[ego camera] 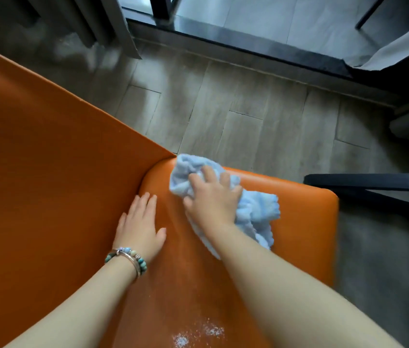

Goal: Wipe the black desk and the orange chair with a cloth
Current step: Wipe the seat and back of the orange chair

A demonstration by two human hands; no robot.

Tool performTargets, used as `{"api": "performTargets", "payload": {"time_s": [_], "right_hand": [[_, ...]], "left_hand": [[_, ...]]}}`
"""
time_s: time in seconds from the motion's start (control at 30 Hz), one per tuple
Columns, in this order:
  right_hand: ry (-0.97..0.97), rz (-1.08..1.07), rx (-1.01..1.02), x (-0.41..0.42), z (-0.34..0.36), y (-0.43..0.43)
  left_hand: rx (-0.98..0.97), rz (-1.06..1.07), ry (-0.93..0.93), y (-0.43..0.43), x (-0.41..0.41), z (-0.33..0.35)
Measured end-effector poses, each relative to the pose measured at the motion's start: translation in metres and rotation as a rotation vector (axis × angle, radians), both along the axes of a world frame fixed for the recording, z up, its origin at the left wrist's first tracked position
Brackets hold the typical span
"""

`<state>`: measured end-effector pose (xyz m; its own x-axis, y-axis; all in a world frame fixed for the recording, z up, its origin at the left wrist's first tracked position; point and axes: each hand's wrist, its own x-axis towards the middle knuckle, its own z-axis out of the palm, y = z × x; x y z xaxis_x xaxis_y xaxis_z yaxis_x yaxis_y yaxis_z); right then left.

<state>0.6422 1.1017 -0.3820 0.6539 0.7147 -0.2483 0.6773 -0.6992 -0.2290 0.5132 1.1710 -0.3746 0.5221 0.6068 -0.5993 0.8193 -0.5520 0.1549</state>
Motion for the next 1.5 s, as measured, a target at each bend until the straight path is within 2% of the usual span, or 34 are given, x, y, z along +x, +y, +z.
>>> {"api": "performTargets", "payload": {"time_s": [0.07,0.13,0.2,0.27,0.33,0.37,0.43,0.5,0.53,0.6,0.63,0.7,0.73,0.83,0.9,0.93,1.0,1.07,1.13,1.2,1.27,1.33,1.37,1.43,1.5], "right_hand": [[-0.020,0.285,0.042,-0.031,-0.002,-0.004],[-0.112,0.435,0.063,-0.024,-0.012,-0.012],[-0.167,0.340,0.049,0.005,-0.011,-0.004],[-0.151,0.040,-0.043,0.028,-0.012,0.010],[-0.228,-0.001,0.015,0.010,-0.013,0.002],[-0.236,0.097,0.090,-0.006,-0.017,-0.010],[-0.186,0.424,0.197,-0.038,-0.023,-0.044],[-0.166,0.583,0.190,-0.034,-0.023,-0.054],[-0.186,0.555,0.180,-0.024,-0.019,-0.040],[-0.239,0.324,0.075,-0.006,-0.006,0.006],[-0.186,0.155,-0.001,-0.001,-0.005,0.028],[-0.096,0.028,-0.085,-0.013,-0.006,0.047],[-0.136,0.073,-0.030,-0.026,-0.008,0.043],[-0.132,0.531,0.178,-0.061,-0.015,-0.012],[-0.130,0.719,0.187,-0.046,-0.015,-0.027],[-0.159,0.680,0.155,-0.032,-0.011,-0.020],[-0.230,0.439,0.053,-0.013,-0.007,0.007],[-0.145,0.176,-0.046,-0.010,-0.006,0.034],[-0.083,0.138,-0.081,-0.024,-0.006,0.046],[-0.145,0.361,0.042,-0.054,-0.012,0.028],[-0.109,0.711,0.203,-0.080,-0.023,-0.013],[-0.045,1.020,0.229,-0.077,-0.025,-0.051],[-0.042,1.064,0.203,-0.061,-0.025,-0.059],[-0.076,0.884,0.185,-0.019,-0.017,-0.048],[-0.117,0.412,0.071,0.021,-0.008,-0.022]], "left_hand": [[0.005,0.106,-0.047,0.003,-0.010,0.000],[-0.004,0.134,-0.101,0.004,-0.015,0.001],[-0.031,0.159,-0.147,0.004,-0.018,0.003],[-0.064,0.215,-0.175,0.003,-0.022,0.004],[-0.118,0.274,-0.181,-0.001,-0.028,0.005],[-0.148,0.296,-0.183,-0.003,-0.033,0.004],[-0.195,0.319,-0.178,-0.007,-0.042,0.003],[-0.209,0.307,-0.154,-0.008,-0.051,0.003],[-0.207,0.306,-0.147,-0.007,-0.054,0.003],[-0.192,0.326,-0.144,-0.005,-0.057,0.003],[-0.182,0.336,-0.148,-0.005,-0.057,0.003],[-0.177,0.362,-0.159,-0.006,-0.059,0.002],[-0.177,0.380,-0.165,-0.008,-0.061,0.000],[-0.125,0.409,-0.188,-0.018,-0.071,-0.003],[-0.106,0.457,-0.215,-0.023,-0.078,-0.003],[-0.104,0.491,-0.229,-0.025,-0.081,-0.002],[-0.100,0.529,-0.249,-0.028,-0.085,0.001],[-0.112,0.539,-0.264,-0.026,-0.088,0.001],[-0.119,0.556,-0.270,-0.022,-0.090,-0.004],[-0.141,0.590,-0.286,-0.019,-0.092,-0.008],[-0.183,0.675,-0.339,-0.017,-0.093,-0.008],[-0.227,0.735,-0.390,-0.018,-0.092,-0.006],[-0.223,0.727,-0.389,-0.019,-0.092,-0.005],[-0.191,0.676,-0.356,-0.021,-0.092,-0.005],[-0.156,0.612,-0.301,-0.023,-0.089,-0.003]]}}
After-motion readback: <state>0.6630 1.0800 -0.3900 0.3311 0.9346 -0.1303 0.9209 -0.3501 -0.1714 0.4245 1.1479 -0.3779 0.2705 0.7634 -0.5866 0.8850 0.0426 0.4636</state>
